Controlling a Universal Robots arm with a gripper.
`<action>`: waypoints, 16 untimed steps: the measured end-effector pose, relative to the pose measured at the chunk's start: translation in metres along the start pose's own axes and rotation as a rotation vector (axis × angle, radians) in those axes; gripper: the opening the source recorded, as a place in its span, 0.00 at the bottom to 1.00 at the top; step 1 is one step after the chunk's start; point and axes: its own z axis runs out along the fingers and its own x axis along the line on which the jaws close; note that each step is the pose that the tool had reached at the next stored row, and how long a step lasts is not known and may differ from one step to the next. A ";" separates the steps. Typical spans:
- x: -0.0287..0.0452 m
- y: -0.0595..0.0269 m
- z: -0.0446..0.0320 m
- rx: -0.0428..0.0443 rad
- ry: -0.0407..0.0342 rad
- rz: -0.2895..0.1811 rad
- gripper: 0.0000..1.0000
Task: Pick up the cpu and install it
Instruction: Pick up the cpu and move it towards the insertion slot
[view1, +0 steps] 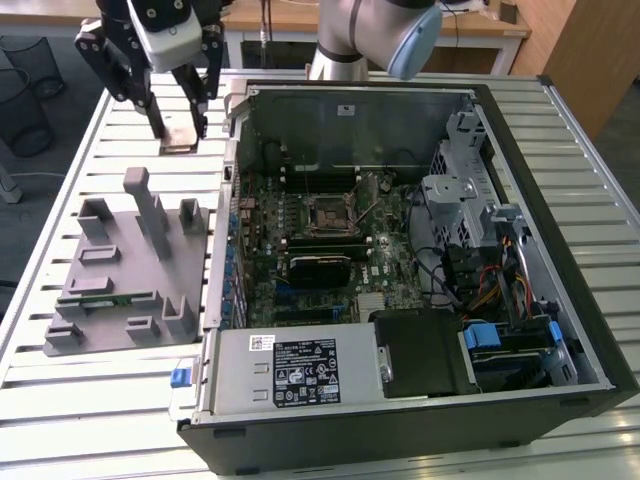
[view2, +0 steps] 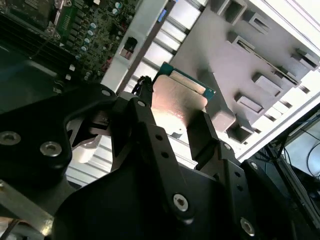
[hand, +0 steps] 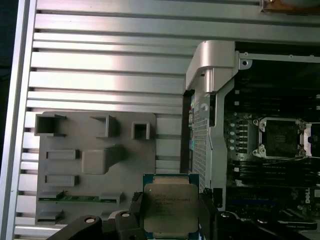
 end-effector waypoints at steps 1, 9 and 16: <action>-0.0037 -0.0001 -0.0001 0.0000 0.0001 0.000 0.53; -0.0314 -0.0010 -0.0001 -0.0004 0.0000 0.000 0.53; -0.0519 -0.0017 -0.0002 -0.0003 0.0001 0.000 0.53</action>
